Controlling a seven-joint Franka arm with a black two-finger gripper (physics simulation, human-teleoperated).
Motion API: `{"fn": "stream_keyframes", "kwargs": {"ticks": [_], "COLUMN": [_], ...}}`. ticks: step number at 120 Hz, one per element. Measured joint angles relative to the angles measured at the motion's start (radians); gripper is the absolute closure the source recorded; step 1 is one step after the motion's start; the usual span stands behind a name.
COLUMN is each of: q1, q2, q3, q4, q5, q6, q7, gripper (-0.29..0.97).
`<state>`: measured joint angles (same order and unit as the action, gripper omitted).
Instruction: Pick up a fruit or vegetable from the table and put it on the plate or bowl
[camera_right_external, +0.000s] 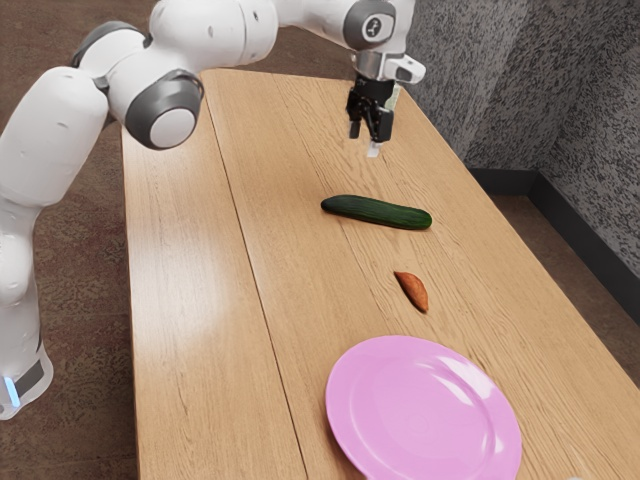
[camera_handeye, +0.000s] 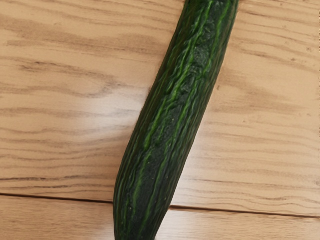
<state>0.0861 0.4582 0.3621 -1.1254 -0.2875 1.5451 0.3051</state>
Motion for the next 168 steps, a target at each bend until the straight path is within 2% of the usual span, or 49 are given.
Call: {"fn": "stream_keyframes", "kwargs": {"ticks": [18, 43, 65, 84, 97, 168], "q1": [0.008, 0.011, 0.007, 0.005, 0.004, 0.004], "q2": [0.055, 0.092, 0.107, 0.120, 0.126, 0.129], "q3": [0.001, -0.004, -0.018, -0.070, -0.080, -0.103], "q4": [0.081, 0.092, 0.090, 0.085, 0.057, -0.052], "q5": [-0.027, -0.031, -0.010, 0.062, 0.088, 0.100], "q6": [0.031, 0.054, 0.063, 0.062, 0.060, 0.064], "q7": [-0.012, 0.005, 0.076, 0.127, 0.153, 0.223], "gripper": [0.00, 0.00, 0.00, 0.00, 0.00, 0.00]}}
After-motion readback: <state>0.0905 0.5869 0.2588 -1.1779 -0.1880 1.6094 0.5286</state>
